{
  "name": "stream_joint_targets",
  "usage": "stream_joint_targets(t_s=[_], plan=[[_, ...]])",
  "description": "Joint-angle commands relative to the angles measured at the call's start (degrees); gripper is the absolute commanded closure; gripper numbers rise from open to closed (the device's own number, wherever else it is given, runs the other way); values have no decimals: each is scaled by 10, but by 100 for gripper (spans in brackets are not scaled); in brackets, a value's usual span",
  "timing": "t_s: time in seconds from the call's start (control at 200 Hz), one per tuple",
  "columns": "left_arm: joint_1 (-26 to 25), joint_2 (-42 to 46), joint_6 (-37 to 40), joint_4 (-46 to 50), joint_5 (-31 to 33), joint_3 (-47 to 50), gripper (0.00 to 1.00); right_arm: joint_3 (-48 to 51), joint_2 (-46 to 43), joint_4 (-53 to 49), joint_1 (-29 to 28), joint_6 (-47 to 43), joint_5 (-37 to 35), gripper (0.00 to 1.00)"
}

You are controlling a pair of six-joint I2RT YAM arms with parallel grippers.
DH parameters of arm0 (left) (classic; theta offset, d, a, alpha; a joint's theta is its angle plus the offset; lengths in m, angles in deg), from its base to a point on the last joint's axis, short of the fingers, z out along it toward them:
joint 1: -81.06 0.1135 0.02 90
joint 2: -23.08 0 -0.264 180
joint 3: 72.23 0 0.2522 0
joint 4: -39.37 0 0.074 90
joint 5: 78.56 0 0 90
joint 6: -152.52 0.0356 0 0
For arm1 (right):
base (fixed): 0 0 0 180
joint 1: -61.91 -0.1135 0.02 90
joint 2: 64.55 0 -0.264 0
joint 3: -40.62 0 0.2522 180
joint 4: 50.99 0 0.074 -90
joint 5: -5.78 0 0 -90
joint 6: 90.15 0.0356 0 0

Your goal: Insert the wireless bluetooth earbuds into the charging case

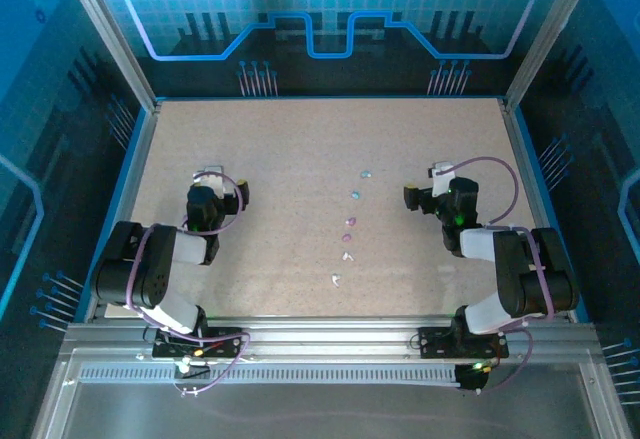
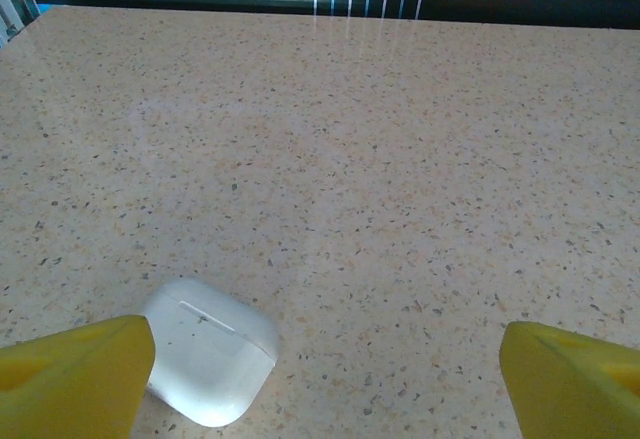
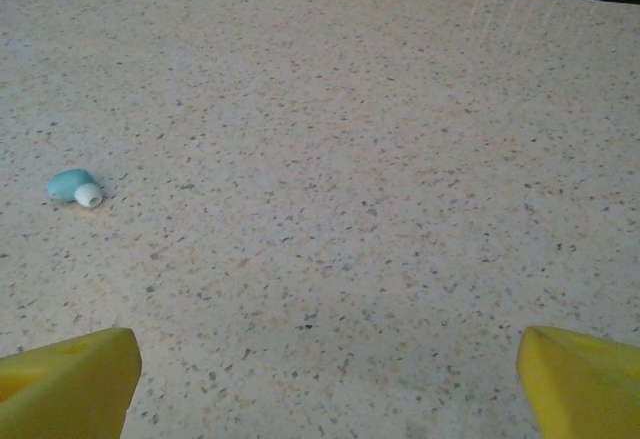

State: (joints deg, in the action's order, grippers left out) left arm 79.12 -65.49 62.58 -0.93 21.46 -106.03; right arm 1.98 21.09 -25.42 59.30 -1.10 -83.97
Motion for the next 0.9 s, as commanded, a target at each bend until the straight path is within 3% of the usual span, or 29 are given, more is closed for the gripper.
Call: stream_joint_targets(t_s=[0.0, 0.12, 0.2, 0.41, 0.625, 0.765, 0.896], plan=[[4, 71, -5, 33, 3, 3, 10, -39, -37, -62, -6, -15, 18, 2], [7, 146, -33, 213, 13, -61, 8, -126, -78, -256, -2, 45, 3, 0], [12, 159, -63, 296, 15, -106, 8, -168, -101, -327, 1, 96, 21, 0], [34, 71, -135, 546, 12, -282, 13, -292, -98, -508, -2, 153, 125, 0], [60, -49, -193, 724, 17, -413, 27, -304, -96, -573, -9, 169, 144, 0], [64, -112, -155, 789, 19, -481, 24, -285, -103, -582, -11, 179, 130, 0], [65, -140, -81, 793, 16, -504, 13, -275, -101, -597, -10, 181, 122, 0]])
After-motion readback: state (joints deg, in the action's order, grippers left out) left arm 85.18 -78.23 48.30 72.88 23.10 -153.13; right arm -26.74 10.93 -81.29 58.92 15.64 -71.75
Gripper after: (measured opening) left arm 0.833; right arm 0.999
